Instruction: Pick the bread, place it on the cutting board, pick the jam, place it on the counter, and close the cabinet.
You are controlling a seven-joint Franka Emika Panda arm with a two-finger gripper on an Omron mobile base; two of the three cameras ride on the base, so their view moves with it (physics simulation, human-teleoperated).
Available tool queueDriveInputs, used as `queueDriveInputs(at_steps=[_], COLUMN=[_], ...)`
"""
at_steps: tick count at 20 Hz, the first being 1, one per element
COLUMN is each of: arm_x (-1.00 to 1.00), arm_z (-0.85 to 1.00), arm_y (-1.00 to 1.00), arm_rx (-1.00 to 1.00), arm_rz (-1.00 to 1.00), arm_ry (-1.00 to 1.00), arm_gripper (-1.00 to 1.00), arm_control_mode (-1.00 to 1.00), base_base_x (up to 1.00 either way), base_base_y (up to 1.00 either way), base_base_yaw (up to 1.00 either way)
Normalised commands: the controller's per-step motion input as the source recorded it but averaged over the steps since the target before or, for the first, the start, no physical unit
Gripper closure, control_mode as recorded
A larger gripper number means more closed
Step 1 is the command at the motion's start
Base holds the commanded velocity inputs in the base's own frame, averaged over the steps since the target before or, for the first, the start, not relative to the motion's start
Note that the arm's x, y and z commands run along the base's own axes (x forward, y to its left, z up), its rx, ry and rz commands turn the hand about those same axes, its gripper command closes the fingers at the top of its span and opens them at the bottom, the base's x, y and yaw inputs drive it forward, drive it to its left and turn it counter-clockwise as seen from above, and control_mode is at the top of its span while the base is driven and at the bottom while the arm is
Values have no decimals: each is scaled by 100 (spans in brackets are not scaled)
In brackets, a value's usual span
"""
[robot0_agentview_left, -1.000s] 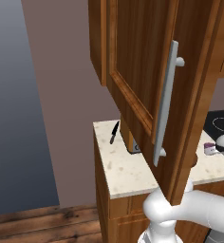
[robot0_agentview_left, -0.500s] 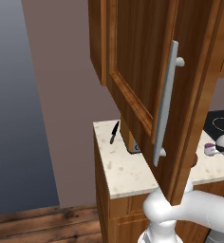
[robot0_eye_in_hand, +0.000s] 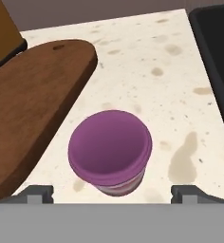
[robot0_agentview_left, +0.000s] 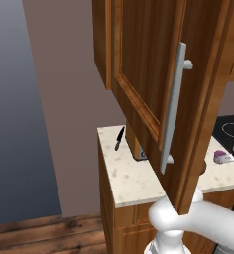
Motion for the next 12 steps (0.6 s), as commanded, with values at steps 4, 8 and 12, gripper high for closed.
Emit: queueDriveInputs(at_steps=[4, 8, 12], arm_x=[-34, -31, -23], arm_z=[33, 36, 47], arm_y=[-7, -3, 0], arm_rx=[0, 0, 0], arm_rz=[0, 0, 0], arm_ry=[-7, -8, -8], arm_gripper=[-100, -100, -100], arm_control_mode=[-100, -100, -100], base_base_x=[0, 0, 0], base_base_y=[0, 0, 0], base_base_yaw=[0, 0, 0])
